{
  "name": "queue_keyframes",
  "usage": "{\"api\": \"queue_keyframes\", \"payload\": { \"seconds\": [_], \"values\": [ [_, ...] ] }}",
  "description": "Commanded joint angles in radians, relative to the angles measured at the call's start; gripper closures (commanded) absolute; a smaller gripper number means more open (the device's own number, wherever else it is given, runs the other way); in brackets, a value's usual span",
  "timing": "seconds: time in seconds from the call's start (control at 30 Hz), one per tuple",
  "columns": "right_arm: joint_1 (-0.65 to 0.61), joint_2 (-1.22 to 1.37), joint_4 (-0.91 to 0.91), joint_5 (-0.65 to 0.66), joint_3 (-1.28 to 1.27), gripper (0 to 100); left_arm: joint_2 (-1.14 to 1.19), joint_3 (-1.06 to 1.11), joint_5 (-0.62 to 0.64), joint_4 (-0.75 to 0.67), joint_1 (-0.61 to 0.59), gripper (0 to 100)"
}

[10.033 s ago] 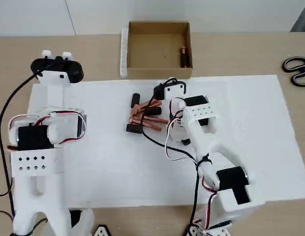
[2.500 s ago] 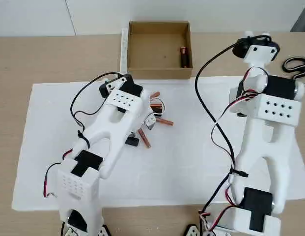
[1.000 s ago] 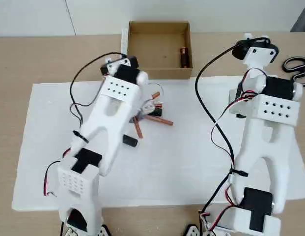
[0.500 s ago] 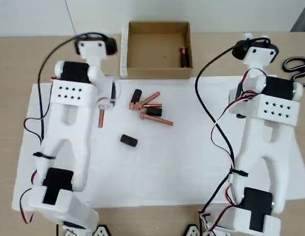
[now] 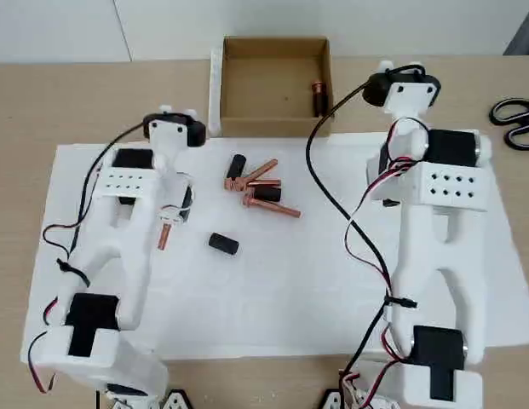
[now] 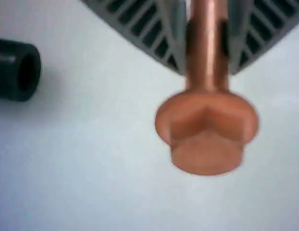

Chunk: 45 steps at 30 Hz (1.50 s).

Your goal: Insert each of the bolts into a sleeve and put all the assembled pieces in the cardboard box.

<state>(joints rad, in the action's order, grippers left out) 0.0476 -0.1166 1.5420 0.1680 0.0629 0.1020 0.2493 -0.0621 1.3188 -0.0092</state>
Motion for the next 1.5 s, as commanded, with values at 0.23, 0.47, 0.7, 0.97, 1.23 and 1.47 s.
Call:
{"api": "queue_keyframes", "payload": {
  "seconds": [0.23,0.47,0.7,0.97,1.23,1.47],
  "values": [
    [-0.021,-0.061,0.002,-0.029,0.008,99.5,-0.058,0.048,-0.009,-0.118,-0.006,88],
    [-0.019,-0.061,0.005,-0.029,0.008,99.5,-0.058,0.097,-0.009,-0.180,-0.006,88],
    [-0.019,-0.061,0.005,-0.031,0.008,99.5,-0.058,0.119,-0.011,-0.189,-0.011,88],
    [-0.019,-0.061,0.005,-0.041,0.008,99.5,-0.054,0.119,-0.011,-0.204,-0.006,88],
    [-0.019,-0.061,0.005,-0.041,0.008,99.5,0.029,0.113,-0.011,-0.204,-0.006,88],
    [-0.019,-0.061,0.005,-0.041,0.008,99.5,0.032,0.107,-0.011,-0.204,-0.006,95]
  ]
}}
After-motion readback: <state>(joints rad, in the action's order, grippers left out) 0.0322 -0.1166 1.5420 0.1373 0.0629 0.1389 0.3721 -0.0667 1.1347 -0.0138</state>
